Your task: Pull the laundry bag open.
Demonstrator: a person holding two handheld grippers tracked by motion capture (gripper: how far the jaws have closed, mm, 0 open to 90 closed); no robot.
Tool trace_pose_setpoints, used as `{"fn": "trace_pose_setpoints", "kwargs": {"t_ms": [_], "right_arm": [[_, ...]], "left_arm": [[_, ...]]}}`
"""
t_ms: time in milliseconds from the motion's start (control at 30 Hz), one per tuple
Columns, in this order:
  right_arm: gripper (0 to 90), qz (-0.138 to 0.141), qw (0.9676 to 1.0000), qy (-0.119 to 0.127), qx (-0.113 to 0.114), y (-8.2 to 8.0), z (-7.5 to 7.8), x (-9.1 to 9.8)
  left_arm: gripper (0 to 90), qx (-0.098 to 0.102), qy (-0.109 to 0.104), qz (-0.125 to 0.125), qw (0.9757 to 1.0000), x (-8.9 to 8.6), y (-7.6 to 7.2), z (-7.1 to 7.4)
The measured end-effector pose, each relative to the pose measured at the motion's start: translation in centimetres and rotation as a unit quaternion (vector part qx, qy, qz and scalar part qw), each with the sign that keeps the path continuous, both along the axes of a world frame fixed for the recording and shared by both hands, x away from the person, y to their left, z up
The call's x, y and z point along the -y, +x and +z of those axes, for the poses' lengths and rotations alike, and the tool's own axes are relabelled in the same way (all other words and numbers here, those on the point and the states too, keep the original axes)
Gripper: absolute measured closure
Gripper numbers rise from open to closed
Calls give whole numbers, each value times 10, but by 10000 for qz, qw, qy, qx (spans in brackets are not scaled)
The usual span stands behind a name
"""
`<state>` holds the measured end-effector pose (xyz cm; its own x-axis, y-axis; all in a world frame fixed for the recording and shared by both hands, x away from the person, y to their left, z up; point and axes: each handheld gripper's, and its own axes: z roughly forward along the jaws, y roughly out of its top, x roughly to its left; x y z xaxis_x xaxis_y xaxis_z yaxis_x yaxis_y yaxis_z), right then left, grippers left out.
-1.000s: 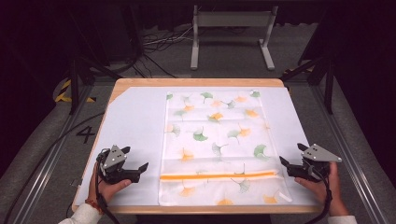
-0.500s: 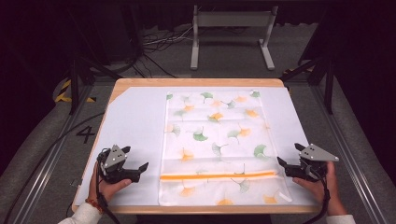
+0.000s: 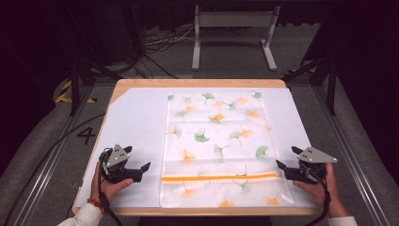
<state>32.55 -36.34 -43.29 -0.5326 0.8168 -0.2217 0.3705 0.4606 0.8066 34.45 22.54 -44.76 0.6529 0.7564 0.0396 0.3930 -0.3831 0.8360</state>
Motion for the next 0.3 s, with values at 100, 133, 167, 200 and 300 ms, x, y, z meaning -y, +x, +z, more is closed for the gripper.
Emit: {"fn": "trace_pose_setpoints", "kwargs": {"t_ms": [100,133,167,200,300], "right_arm": [[218,-43,10000,23,3,0,0,1],[214,-54,10000,31,5,0,0,2],[211,-63,10000,51,9,0,0,2],[208,-70,10000,55,11,0,1,2],[203,-68,9999,83,26,2,1,1]], "left_arm": [[85,2,23,-4,10000,0,0,0],[85,22,39,-1,10000,-1,0,1],[85,9,3,8,10000,-1,-1,1],[85,9,5,10,10000,-1,-1,1],[85,17,7,26,10000,-3,-2,2]]}}
